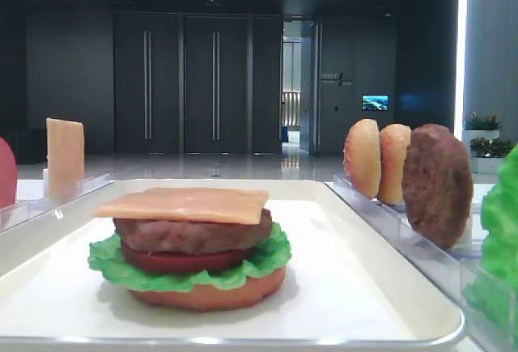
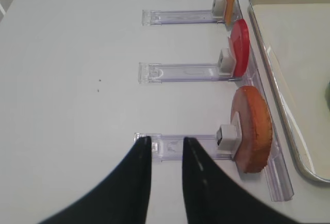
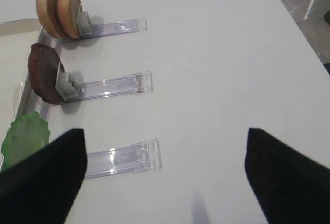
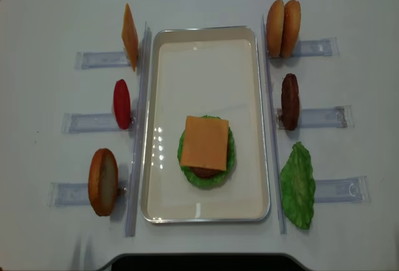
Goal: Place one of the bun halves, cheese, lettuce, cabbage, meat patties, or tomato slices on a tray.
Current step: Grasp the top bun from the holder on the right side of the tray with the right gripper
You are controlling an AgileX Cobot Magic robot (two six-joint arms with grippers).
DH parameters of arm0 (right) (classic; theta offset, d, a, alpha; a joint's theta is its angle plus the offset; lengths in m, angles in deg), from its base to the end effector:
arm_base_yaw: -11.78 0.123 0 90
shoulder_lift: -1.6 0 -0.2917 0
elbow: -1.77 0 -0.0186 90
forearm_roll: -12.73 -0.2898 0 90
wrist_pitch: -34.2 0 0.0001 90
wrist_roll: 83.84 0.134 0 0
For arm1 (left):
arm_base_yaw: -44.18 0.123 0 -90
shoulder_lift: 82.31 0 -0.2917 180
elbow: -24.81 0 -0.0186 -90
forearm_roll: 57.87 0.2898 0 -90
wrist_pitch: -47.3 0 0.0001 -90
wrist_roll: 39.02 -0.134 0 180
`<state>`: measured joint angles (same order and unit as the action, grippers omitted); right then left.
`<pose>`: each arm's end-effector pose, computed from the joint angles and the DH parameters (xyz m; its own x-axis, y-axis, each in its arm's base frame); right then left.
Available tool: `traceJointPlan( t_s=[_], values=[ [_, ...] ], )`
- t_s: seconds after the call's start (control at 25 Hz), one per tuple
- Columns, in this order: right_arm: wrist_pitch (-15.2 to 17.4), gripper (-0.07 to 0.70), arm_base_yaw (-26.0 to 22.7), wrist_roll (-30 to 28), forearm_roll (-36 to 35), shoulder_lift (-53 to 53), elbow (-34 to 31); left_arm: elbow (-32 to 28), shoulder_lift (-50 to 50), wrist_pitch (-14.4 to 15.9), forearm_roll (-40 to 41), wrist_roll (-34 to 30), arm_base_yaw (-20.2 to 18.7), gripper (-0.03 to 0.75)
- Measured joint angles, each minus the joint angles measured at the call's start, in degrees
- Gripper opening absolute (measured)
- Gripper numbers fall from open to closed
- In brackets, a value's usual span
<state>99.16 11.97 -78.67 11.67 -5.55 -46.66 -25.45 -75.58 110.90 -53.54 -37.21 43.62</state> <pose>0.0545 0.0024 0.2703 -0.5074 0.0962 -0.8563 0.0321 0.9952 0.0928 0.0584 0.0085 0.2627 -0.5080 0.0070 -0.8613 -0.0475 0.9982 0.0361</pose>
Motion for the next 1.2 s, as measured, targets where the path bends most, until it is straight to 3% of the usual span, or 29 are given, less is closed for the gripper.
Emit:
traceJointPlan(
  t_s=[0.84,1.2],
  values=[
    [0.64,0.591,0.0,-0.05,0.0,-0.08,0.47,0.0,0.0,0.0,0.0,0.0,0.0,0.158],
    [2.02,0.591,0.0,-1.49,-1.11,-19.43,7.74,0.0,0.0,0.0,0.0,0.0,0.0,0.158]
  ],
)
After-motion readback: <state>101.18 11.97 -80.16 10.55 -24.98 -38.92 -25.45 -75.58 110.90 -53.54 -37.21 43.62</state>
